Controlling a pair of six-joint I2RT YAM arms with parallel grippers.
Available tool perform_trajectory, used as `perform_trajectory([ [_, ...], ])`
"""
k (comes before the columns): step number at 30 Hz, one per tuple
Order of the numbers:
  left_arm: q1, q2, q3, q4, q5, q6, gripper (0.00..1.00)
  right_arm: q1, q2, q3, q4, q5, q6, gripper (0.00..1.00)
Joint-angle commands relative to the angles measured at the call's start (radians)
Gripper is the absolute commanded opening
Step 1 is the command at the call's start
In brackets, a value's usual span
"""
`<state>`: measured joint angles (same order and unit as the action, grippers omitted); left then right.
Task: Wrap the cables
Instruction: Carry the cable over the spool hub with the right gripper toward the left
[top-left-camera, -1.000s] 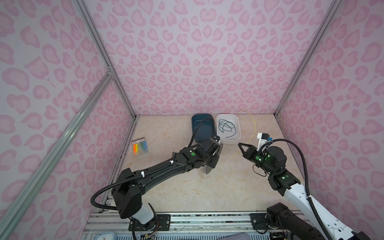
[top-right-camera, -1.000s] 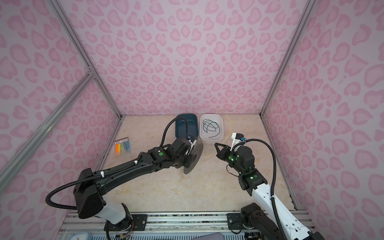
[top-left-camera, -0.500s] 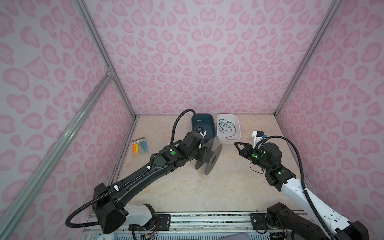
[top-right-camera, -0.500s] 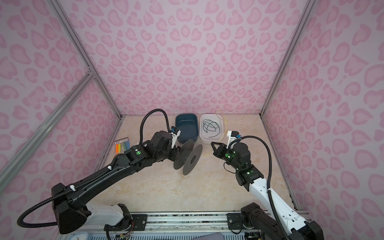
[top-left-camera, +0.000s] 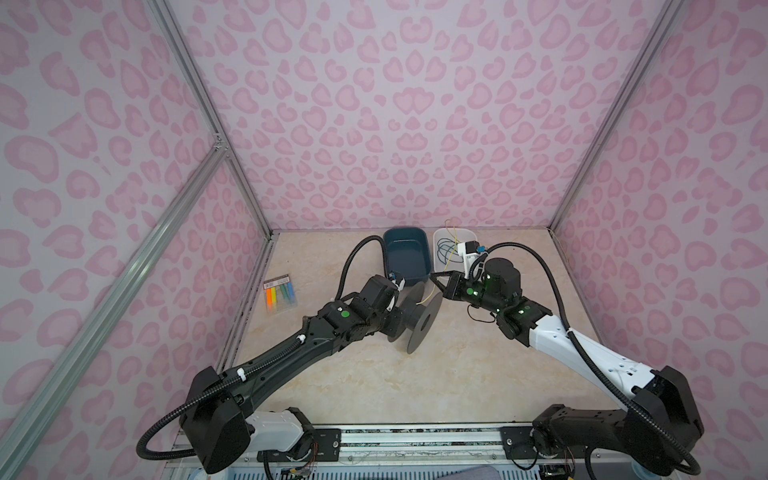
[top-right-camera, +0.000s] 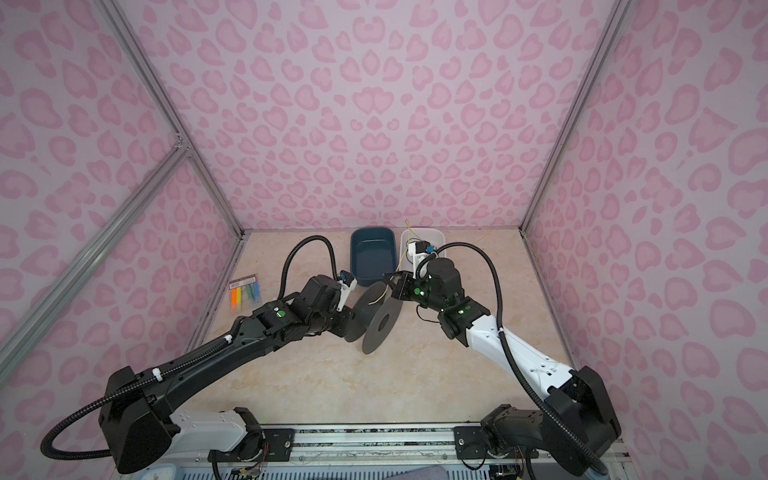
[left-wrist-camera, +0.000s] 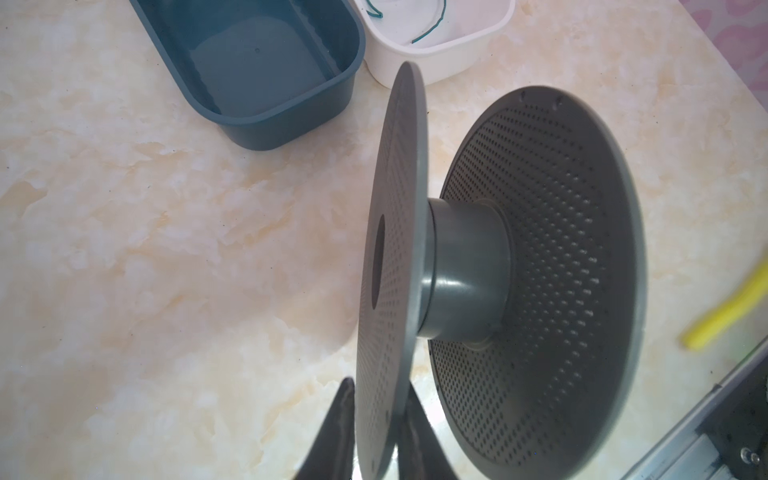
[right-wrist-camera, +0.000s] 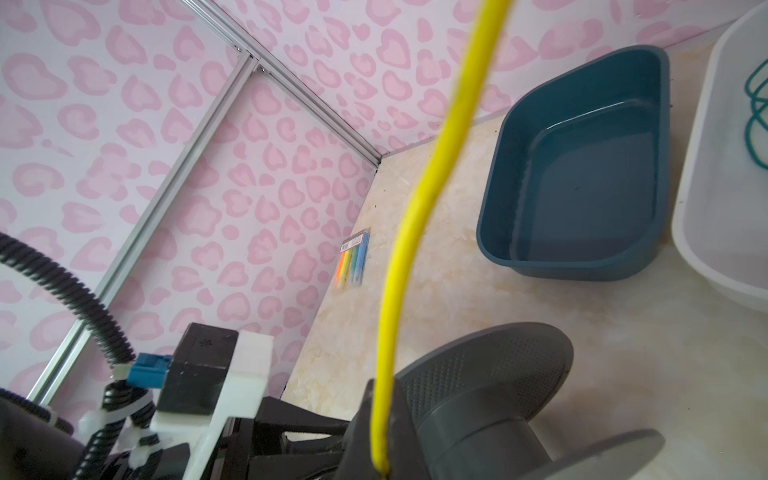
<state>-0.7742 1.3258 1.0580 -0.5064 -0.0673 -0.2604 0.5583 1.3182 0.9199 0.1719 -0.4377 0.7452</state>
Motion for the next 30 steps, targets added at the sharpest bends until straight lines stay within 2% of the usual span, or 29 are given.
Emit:
perform_trajectory([
  [1, 0.000, 0.007, -0.006, 0.036, -0.012, 0.031, 0.16, 0.008, 0.039, 0.027, 0.015, -0.035, -0.044, 0.00],
  [14, 0.002, 0.008, -0.005, 0.041, -0.028, 0.082, 0.10, 0.023, 0.130, 0.091, -0.042, -0.050, -0.113, 0.00],
  [22, 0.003, -0.009, 0.002, 0.024, 0.031, 0.123, 0.35, 0.038, 0.163, 0.106, -0.050, -0.050, -0.126, 0.00],
  [23, 0.004, -0.012, 0.004, 0.021, 0.034, 0.125, 0.41, 0.038, 0.164, 0.106, -0.051, -0.049, -0.127, 0.00],
  [30, 0.015, -0.040, 0.014, 0.028, 0.087, 0.152, 0.55, 0.049, 0.178, 0.111, -0.048, -0.045, -0.131, 0.00],
])
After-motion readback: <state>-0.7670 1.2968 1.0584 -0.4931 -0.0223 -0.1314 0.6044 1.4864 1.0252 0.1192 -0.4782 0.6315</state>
